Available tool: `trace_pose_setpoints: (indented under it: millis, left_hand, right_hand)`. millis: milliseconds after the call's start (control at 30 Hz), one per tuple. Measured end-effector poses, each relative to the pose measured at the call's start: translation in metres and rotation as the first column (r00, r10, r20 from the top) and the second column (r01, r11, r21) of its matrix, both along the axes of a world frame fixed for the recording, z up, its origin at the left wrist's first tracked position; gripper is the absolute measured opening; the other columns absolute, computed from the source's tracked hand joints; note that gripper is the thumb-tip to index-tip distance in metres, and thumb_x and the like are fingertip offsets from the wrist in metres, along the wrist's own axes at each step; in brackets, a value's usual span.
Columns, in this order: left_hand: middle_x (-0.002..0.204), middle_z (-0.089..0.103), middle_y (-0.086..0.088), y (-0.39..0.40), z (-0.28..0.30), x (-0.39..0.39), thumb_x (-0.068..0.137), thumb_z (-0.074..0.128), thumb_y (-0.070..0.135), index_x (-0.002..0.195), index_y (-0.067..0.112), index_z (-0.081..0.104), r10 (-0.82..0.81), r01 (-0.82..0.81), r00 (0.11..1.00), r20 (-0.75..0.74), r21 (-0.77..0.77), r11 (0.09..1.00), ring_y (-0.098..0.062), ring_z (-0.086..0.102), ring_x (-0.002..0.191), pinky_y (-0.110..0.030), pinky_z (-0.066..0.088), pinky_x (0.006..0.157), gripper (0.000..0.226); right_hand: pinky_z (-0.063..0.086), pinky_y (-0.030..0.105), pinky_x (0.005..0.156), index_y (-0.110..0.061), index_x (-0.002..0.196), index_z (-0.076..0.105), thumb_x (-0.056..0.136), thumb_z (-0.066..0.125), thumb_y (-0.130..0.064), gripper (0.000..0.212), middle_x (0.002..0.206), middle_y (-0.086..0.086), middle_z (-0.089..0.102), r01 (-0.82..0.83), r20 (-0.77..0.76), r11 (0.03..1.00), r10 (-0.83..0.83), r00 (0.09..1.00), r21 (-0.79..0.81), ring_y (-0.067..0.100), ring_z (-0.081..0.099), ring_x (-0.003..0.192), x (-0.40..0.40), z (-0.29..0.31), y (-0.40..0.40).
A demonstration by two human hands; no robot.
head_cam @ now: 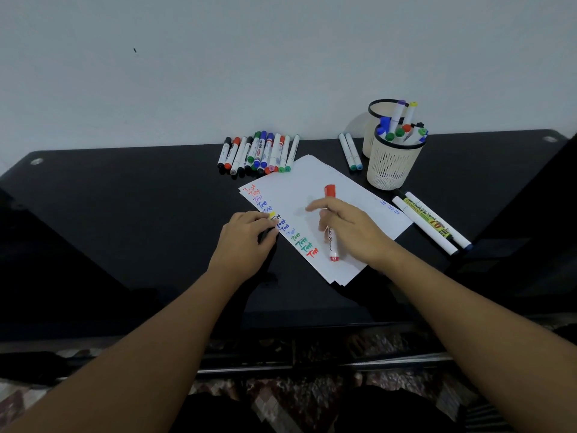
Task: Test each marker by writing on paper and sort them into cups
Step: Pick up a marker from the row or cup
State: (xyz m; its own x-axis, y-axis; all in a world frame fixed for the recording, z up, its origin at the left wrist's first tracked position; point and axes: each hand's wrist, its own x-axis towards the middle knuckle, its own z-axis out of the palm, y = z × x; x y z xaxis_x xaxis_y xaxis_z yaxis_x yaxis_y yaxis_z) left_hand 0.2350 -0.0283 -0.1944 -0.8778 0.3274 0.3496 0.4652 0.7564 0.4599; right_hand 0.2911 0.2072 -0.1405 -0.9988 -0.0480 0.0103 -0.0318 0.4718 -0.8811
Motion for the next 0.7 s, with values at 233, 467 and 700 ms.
trace_pose_setpoints:
  millis: [233, 467, 700]
  left_hand:
    - [0.128, 0.066, 0.008, -0.001, -0.002, 0.000, 0.099, 0.063, 0.031, 0.120, 0.026, 0.074, 0.002, -0.002, 1.000, -0.007, -0.013, 1.000, -0.019, 0.051, 0.123, -0.033, 0.036, 0.096, 0.024]
    - [0.128, 0.066, 0.009, -0.001, -0.001, -0.001, 0.099, 0.063, 0.033, 0.121, 0.028, 0.074, -0.001, 0.001, 1.000, 0.003, -0.016, 1.000, -0.017, 0.051, 0.123, -0.037, 0.041, 0.099, 0.025]
    - [0.129, 0.065, 0.009, 0.000, -0.002, -0.001, 0.099, 0.063, 0.032, 0.121, 0.028, 0.074, 0.011, -0.011, 1.000, 0.006, -0.016, 1.000, -0.016, 0.050, 0.123, -0.031, 0.034, 0.098, 0.024]
  right_hand:
    - [0.055, 0.037, 0.076, -0.024, 0.122, 0.043, 0.101, 0.055, -0.001, 0.033, 0.104, 0.005, 0.072, 0.181, -0.067, 0.983, -0.183, 0.981, -0.040, 0.011, 0.074, 0.083, -0.020, 0.032, 0.034]
    - [0.055, 0.036, 0.077, -0.028, 0.128, 0.051, 0.105, 0.041, -0.059, 0.040, 0.097, 0.002, 0.068, 0.290, -0.283, 0.957, -0.277, 0.918, 0.004, 0.015, 0.064, 0.079, -0.039, 0.089, 0.061]
    - [0.045, 0.040, 0.076, -0.021, 0.116, 0.065, 0.107, 0.031, -0.059, 0.052, 0.086, 0.001, 0.056, 0.473, -0.381, 0.816, -0.342, 0.859, 0.334, 0.020, 0.054, 0.079, -0.077, 0.104, 0.093]
